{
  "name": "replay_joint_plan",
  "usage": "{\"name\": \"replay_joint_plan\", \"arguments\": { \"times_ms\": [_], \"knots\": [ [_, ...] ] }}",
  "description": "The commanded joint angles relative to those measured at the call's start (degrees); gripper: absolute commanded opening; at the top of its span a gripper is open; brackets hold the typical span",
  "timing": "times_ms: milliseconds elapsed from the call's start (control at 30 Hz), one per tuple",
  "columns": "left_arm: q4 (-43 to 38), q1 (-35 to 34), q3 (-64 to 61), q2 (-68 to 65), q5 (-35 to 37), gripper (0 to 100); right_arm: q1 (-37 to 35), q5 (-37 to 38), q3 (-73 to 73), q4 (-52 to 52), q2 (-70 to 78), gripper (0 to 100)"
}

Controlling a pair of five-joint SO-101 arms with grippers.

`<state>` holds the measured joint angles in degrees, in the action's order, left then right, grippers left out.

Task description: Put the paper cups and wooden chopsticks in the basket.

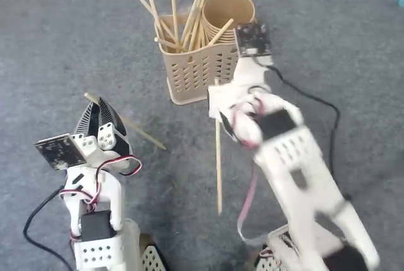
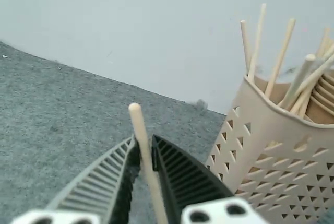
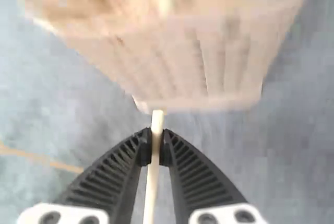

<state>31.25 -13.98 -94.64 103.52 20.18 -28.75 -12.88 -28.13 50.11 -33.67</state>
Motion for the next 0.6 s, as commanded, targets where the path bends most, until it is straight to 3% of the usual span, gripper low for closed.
{"name": "replay_joint_plan", "arguments": {
  "times_ms": [0,300,567],
  "knots": [
    [-0.35,-0.18,-0.22,0.18,0.35,1,0.57,7.21,0.53,-4.62,-11.38,0.8],
    [-0.35,-0.44,-0.22,0.18,0.18,1,0.57,12.4,-7.65,-9.63,-28.18,0.8],
    [-0.35,-0.44,-0.31,0.18,0.18,1,2.86,12.48,-21.71,-41.98,-36.35,0.8]
  ]
}}
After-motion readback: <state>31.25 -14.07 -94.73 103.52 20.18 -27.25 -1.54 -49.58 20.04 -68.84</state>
